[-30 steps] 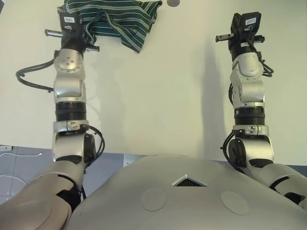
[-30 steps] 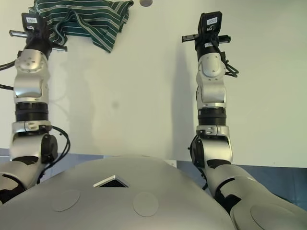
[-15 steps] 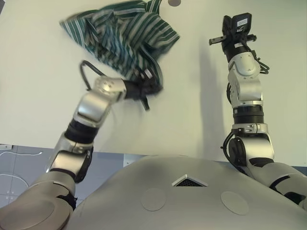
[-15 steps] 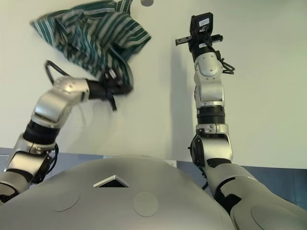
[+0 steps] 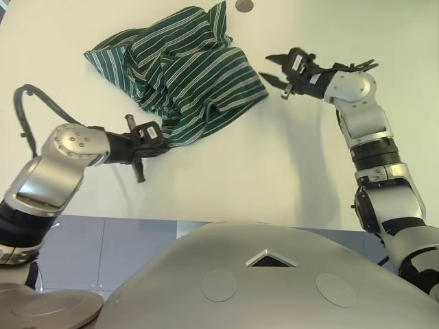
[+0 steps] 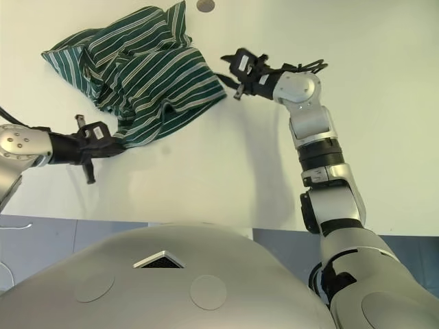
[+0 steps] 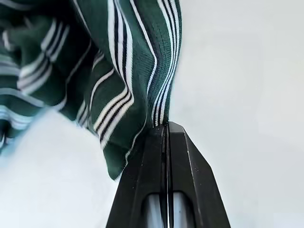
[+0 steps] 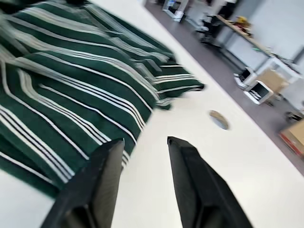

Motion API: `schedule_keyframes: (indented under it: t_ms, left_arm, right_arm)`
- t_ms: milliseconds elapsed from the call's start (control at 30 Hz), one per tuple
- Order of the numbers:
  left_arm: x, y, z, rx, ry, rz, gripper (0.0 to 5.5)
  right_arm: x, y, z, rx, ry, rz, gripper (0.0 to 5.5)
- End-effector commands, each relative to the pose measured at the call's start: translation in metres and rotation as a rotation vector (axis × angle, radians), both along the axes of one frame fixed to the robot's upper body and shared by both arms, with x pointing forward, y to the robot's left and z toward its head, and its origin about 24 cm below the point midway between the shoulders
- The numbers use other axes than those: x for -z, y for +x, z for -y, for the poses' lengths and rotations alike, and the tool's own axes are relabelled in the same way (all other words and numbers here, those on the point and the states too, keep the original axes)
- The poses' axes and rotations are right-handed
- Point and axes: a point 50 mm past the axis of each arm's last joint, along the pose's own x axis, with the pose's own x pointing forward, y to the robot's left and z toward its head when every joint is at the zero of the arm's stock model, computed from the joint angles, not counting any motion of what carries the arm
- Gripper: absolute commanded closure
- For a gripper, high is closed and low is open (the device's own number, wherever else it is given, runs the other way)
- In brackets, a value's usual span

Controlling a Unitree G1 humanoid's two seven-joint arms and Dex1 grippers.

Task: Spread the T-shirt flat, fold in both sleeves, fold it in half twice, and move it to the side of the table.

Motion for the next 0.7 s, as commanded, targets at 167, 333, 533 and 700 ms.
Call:
schedule_keyframes:
  t_ms: [167,333,533,700]
  left_arm:
    - [-0.02,0.018,0.002,-0.044,-0.11,0.124,5.5]
    - [-0.037,0.017,0.008,-0.014,-0.171,0.167,5.5]
    - [-0.041,0.001,0.005,0.019,-0.175,0.129,5.5]
    - [-0.031,-0.011,0.002,0.014,-0.121,0.09,4.88]
  right_arm:
    - [0.002,-0.016,0.016,-0.23,-0.162,-0.079,2.86]
    - [0.01,-0.015,0.026,-0.266,-0.283,-0.094,2.86]
    - [0.033,-0.018,0.027,-0.294,-0.387,-0.151,3.6]
    - [0.044,-0.025,0.03,-0.325,-0.443,-0.178,4.79]
